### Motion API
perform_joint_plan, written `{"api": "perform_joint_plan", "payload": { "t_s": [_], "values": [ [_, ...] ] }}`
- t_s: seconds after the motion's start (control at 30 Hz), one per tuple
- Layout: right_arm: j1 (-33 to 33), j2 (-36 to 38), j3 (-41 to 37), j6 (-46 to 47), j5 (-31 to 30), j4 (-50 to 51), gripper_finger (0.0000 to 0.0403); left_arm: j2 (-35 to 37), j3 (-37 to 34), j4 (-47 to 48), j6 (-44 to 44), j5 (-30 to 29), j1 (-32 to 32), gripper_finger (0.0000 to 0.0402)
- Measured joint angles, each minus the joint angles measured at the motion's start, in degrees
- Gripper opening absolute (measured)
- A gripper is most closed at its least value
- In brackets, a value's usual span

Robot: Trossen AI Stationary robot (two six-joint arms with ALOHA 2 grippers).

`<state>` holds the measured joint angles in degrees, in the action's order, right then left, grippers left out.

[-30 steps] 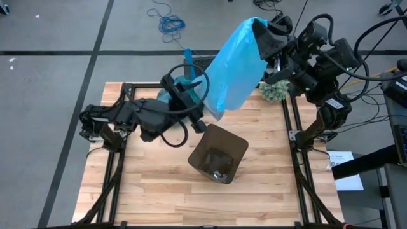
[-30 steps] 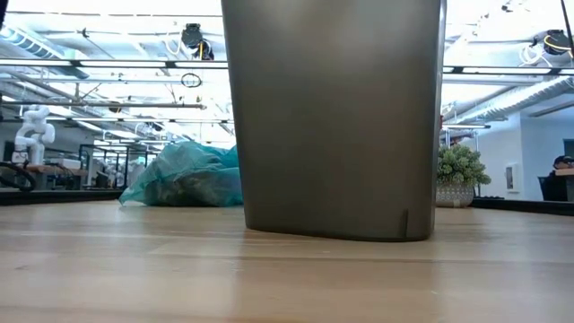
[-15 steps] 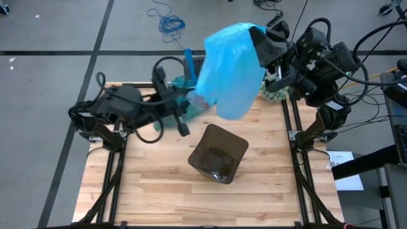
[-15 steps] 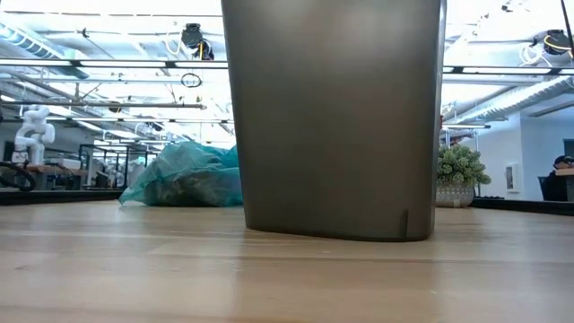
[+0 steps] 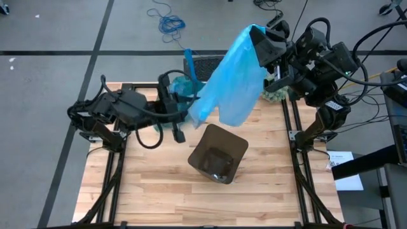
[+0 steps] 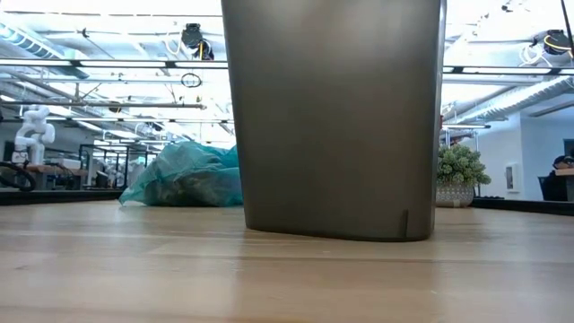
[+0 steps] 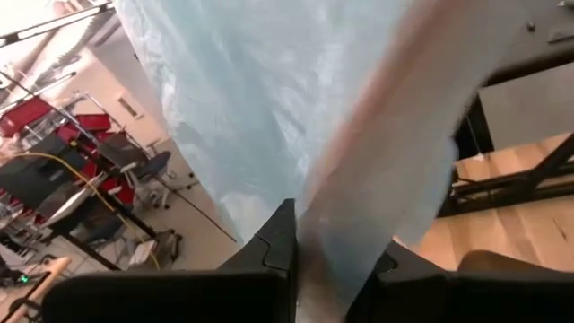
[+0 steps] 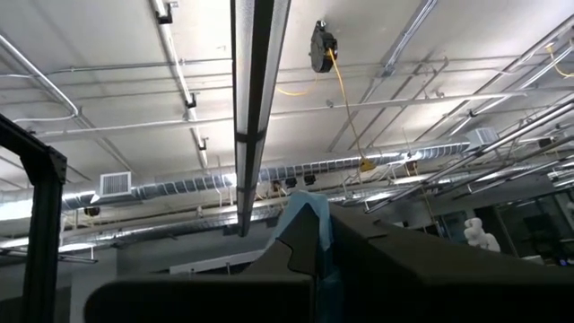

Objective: Place trash/remove bag and relplace
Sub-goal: Insert the new trash bag into the trash bin

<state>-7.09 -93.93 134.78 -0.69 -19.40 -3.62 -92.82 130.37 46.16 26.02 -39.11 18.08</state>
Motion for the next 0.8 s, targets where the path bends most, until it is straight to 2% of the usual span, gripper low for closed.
{"api": "perform_joint_plan", "payload": {
  "t_s": [0.63, 0.73, 0.8],
  "values": [
    [0.0, 0.0, 0.0, -1.1, 0.0, 0.0, 0.0000, -0.3, 0.0, -1.7, -0.3, -1.5, 0.0, 0.0050],
    [0.0, 0.0, 0.0, -1.1, 0.0, 0.0, 0.0000, -0.3, 0.0, -2.7, -3.7, -5.3, -0.2, 0.0044],
    [0.0, 0.0, 0.0, -1.1, 0.0, 0.4, 0.0000, -0.3, 0.0, -2.8, -4.5, -7.4, -0.3, 0.0026]
  ]
}}
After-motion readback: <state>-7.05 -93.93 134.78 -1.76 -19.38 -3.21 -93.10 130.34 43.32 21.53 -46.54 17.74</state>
